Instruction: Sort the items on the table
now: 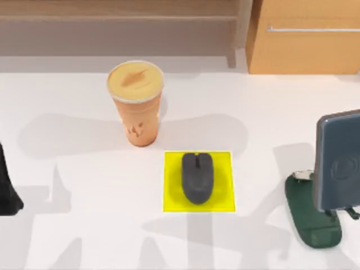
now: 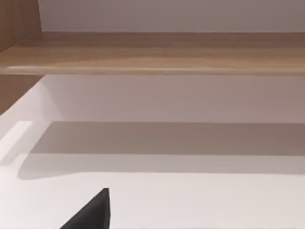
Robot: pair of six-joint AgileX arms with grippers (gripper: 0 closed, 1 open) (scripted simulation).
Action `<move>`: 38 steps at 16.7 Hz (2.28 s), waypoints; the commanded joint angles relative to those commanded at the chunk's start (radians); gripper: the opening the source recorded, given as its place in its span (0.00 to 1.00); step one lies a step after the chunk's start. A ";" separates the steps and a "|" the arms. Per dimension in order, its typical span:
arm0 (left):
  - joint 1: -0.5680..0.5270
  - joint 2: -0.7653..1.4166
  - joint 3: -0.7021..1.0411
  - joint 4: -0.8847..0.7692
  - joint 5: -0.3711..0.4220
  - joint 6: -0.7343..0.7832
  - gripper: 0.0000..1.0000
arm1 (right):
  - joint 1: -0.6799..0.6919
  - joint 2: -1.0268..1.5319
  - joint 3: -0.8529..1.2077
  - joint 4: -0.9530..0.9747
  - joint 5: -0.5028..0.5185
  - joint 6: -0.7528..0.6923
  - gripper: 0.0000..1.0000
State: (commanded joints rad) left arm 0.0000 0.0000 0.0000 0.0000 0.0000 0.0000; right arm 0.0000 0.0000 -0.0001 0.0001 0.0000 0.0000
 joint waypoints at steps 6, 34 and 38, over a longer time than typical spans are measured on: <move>-0.071 0.102 -0.005 0.065 -0.050 -0.008 1.00 | 0.000 0.000 0.000 0.000 0.000 0.000 1.00; -0.733 2.084 0.573 1.394 -0.679 -0.077 1.00 | 0.000 0.000 0.000 0.000 0.000 0.000 1.00; -0.736 2.081 0.569 1.391 -0.677 -0.077 1.00 | 0.000 0.000 0.000 0.000 0.000 0.000 1.00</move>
State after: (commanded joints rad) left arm -0.7361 2.0810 0.5694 1.3912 -0.6772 -0.0769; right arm 0.0000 0.0000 -0.0001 0.0001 0.0000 0.0000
